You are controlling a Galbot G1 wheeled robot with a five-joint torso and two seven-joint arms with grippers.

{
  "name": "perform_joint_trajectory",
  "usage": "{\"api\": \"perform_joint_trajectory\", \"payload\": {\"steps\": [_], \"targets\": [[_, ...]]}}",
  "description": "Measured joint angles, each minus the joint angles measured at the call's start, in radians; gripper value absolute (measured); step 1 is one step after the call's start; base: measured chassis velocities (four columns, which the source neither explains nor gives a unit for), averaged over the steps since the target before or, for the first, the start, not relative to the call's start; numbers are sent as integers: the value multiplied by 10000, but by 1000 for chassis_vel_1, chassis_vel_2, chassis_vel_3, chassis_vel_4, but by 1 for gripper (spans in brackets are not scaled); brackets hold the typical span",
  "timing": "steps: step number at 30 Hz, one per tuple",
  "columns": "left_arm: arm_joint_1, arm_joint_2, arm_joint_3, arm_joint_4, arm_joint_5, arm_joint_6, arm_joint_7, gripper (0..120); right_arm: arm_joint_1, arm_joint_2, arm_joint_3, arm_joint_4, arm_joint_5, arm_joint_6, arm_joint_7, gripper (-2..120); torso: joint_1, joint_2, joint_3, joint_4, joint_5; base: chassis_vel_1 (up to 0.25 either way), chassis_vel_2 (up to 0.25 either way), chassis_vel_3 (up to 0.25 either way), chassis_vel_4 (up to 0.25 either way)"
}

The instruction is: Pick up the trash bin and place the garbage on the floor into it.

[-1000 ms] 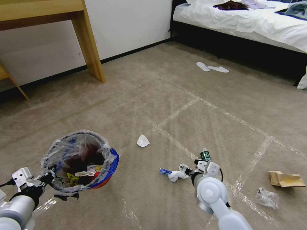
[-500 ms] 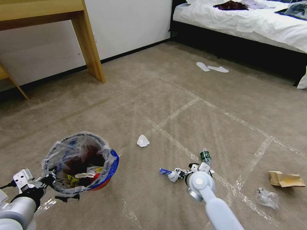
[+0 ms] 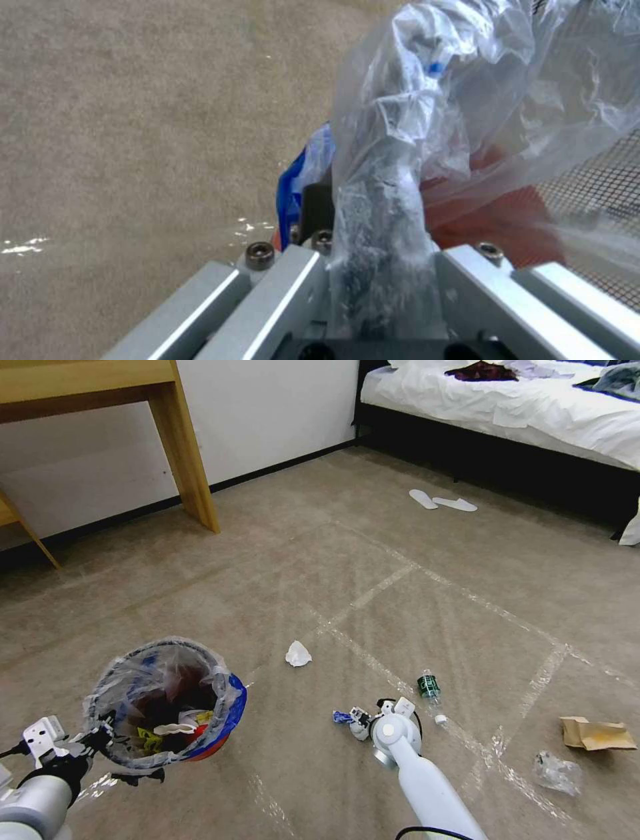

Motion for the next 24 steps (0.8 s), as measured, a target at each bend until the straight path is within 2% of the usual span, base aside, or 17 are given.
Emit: {"api": "perform_joint_trajectory", "payload": {"steps": [2,4,5,7,9,15,17,21,22,24], "targets": [[-10,-3,-9,-1,-20,0,-1,0,56,57,-1,-214,-98,23,-104,80,0,0,0,0,0,0,0,0,0],[-16,-2,-19,-2,-29,-1,-3,0,64,81,-2,-309,-134,37,-144,76,0,0,0,0,0,0,0,0,0],[-17,6,-29,-1,-37,-2,-6,0,70,106,5,-409,-181,62,-191,68,0,0,0,0,1,0,0,0,0],[-17,12,-31,0,-39,-3,-6,0,69,114,9,-432,-201,71,-214,66,0,0,0,0,0,0,0,0,0],[-30,16,-30,37,-39,-11,-8,0,40,107,12,-418,-275,85,-251,55,0,0,0,0,0,0,0,0,0],[-67,-14,39,85,-15,-35,-9,0,21,103,-3,-433,-399,116,-352,42,0,0,0,0,0,0,0,0,0],[-79,-19,57,104,1,-45,-9,0,4,104,-24,-474,-523,149,-425,28,0,0,0,-1,0,0,0,0,0],[-77,-10,49,110,0,-50,-9,0,-17,102,-26,-500,-565,152,-472,20,0,0,0,0,0,0,0,0,0],[-61,-10,35,110,1,-62,-9,0,-39,99,-32,-559,-667,178,-521,10,0,0,-1,0,1,0,0,0,0],[-46,-12,31,111,0,-71,-6,0,-76,86,-40,-555,-723,190,-555,4,0,0,0,0,1,0,0,0,0]]}}
